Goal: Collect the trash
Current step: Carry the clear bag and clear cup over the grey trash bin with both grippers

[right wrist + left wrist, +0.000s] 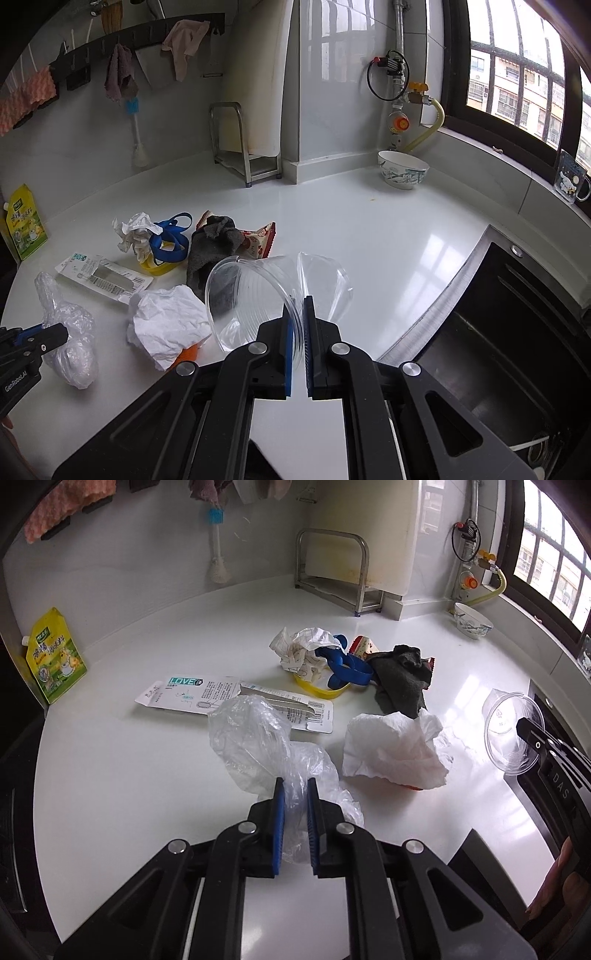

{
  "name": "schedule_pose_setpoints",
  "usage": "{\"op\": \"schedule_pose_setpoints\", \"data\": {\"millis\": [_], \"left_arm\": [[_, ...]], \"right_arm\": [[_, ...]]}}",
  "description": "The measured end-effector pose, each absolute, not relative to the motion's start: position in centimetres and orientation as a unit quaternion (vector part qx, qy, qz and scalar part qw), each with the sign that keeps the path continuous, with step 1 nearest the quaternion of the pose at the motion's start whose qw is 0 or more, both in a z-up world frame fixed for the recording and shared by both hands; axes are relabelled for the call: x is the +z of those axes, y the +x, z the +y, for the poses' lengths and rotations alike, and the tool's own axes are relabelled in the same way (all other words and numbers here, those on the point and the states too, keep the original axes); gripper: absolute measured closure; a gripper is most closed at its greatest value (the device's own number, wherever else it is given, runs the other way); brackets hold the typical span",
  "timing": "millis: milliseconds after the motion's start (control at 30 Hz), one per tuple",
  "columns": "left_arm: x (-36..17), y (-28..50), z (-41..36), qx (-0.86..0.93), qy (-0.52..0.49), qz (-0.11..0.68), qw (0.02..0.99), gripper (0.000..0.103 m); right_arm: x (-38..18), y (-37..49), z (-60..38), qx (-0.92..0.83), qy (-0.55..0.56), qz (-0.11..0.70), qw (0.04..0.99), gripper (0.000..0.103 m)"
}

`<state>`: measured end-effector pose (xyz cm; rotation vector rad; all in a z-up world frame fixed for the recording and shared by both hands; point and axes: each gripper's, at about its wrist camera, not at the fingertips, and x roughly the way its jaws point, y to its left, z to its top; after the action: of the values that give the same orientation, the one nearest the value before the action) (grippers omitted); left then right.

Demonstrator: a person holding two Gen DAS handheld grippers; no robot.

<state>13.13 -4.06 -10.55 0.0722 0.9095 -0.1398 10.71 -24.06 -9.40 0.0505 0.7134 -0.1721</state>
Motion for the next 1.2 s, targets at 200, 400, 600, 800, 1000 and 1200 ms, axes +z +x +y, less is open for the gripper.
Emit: {"op": "schedule_pose_setpoints", "data": {"millis": [200, 400, 600, 800, 1000, 1200], "left_arm": [[-8.8, 9.3, -4.4, -0.093, 0.055, 0.426, 0.898, 0.092], [-8.5, 4.6, -6.0, -0.130, 0.074, 0.432, 0.889, 0.092], [-9.0, 0.3, -7.9, -0.162, 0.094, 0.452, 0.872, 0.092], [-10.8, -2.1, -8.7, -0.184, 0.092, 0.480, 0.852, 0.092], [-14.1, -3.4, -9.6, -0.197, 0.091, 0.521, 0.826, 0.092], [-17.2, -4.3, -10.0, -0.205, 0.080, 0.558, 0.800, 0.091]], "right_arm": [[-7.6, 7.0, -24.0, -0.075, 0.032, 0.355, 0.931, 0.098], [-7.3, 1.8, -23.6, -0.055, 0.039, 0.384, 0.921, 0.098], [-8.2, -2.9, -22.9, -0.029, 0.039, 0.422, 0.905, 0.098], [-10.2, -5.8, -23.0, -0.012, 0.049, 0.455, 0.889, 0.098], [-13.2, -7.4, -23.2, 0.005, 0.053, 0.495, 0.867, 0.098], [-15.9, -8.3, -22.4, 0.032, 0.055, 0.533, 0.844, 0.098]]}}
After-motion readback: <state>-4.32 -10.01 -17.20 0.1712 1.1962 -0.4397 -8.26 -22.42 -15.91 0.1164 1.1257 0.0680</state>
